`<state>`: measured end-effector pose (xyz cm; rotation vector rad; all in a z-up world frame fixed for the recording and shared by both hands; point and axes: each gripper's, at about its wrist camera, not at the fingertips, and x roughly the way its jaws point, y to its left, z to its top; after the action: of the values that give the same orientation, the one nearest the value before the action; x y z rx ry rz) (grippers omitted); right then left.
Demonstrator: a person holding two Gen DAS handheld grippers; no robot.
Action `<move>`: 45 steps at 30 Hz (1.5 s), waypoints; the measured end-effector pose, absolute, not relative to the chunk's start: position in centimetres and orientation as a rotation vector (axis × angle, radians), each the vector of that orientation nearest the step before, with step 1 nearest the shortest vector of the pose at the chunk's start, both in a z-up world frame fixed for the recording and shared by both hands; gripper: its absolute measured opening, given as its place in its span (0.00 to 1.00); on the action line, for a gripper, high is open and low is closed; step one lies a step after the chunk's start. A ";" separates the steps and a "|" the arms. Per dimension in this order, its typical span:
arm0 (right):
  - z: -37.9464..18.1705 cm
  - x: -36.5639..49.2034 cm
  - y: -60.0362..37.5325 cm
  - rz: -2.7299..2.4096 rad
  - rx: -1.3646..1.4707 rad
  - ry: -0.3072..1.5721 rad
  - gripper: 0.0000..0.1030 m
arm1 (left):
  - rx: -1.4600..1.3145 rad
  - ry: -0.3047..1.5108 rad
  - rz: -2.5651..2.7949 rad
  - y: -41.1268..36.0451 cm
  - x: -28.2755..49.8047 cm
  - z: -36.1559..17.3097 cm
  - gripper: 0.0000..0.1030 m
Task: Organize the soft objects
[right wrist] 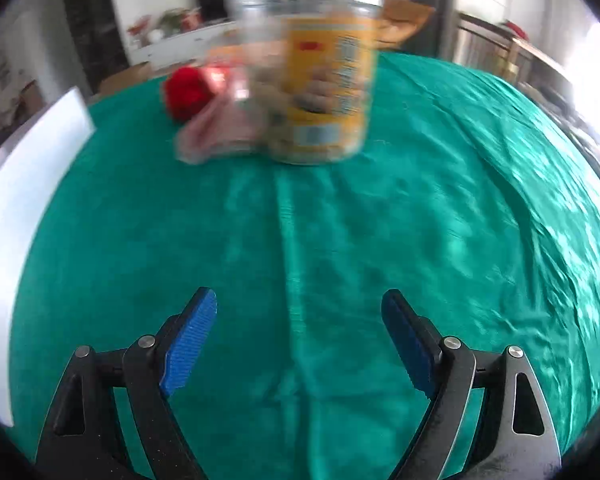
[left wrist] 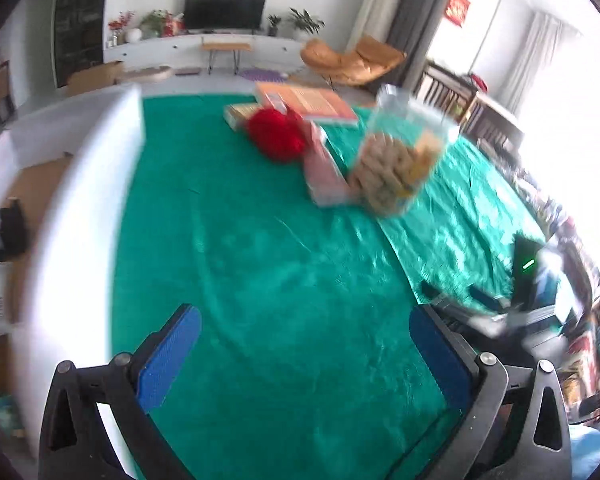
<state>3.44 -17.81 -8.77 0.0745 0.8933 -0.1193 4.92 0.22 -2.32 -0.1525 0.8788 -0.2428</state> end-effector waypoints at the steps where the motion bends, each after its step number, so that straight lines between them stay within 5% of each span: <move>1: -9.0 3.8 -19.5 -0.175 0.101 0.892 0.84 | -0.133 0.889 -0.231 -0.8 6.1 -3.7 1.00; 9: -9.3 7.5 -25.7 -0.301 0.151 0.864 0.86 | 0.056 0.915 -0.088 -5.1 14.1 -10.5 1.00; 45: -9.6 8.7 -25.5 -0.345 0.168 0.873 0.91 | 0.024 0.907 -0.110 -4.2 14.7 -10.5 1.00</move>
<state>8.68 -25.50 -9.62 0.1675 0.8733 -0.3448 14.68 -4.18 -10.45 0.0242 0.9066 -0.1098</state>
